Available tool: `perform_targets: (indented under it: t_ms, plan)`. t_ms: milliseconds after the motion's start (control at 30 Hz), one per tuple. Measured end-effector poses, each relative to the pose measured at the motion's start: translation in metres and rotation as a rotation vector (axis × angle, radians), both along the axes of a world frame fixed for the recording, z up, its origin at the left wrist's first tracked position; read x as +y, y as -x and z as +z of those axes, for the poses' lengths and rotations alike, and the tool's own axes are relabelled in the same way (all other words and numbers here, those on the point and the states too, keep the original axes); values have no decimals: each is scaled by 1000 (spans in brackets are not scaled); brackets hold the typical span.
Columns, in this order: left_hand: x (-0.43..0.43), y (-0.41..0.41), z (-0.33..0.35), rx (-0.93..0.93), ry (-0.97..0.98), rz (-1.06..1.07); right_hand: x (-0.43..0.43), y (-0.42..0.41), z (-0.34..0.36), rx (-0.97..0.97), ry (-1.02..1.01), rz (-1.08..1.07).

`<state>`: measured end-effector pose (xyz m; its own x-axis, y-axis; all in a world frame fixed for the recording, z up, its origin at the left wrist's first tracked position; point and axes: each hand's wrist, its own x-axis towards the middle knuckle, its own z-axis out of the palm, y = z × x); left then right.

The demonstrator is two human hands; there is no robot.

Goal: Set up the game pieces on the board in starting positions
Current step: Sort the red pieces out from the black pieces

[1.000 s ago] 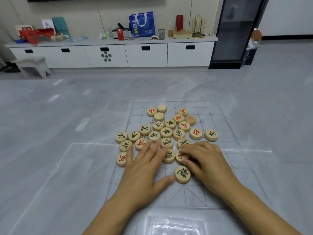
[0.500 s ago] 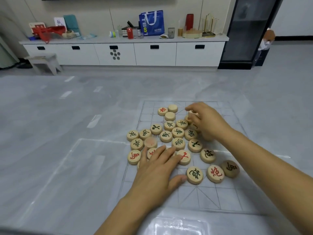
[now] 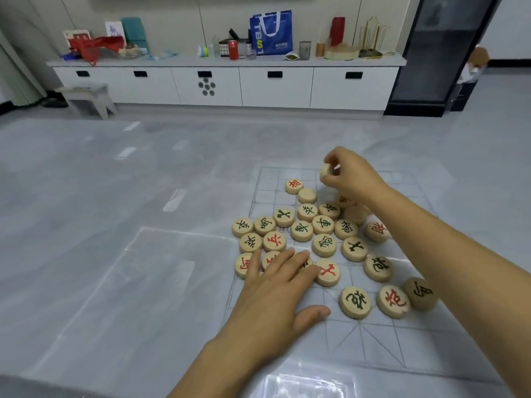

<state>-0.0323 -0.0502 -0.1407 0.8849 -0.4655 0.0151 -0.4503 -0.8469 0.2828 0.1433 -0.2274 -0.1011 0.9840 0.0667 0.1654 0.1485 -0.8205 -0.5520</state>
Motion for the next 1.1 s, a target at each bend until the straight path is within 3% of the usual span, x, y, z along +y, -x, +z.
perform_targets:
  t_ms: [100, 167, 233, 400, 767, 933, 1100]
  plan:
    - [0, 1, 0, -22, -2, 5, -11, 64, 9, 72, -353, 3]
    - [-1, 1, 0, -8, -20, 16, -18, 109, 6, 99, -400, 29]
    - [-2, 1, 1, -6, -23, 28, -23, 143, -1, 92, -350, 31]
    - [-8, 5, 3, -3, -12, 22, -26, 178, -29, -30, 87, 22]
    - [-18, 6, 4, 54, -4, -69, -22, 180, -52, -176, 91, 46]
    - [-16, 6, 4, 54, -18, -75, -25, 165, -24, -97, -100, 80]
    - [-17, 3, 4, 41, 4, -76, -20, 101, 2, -58, 36, 38]
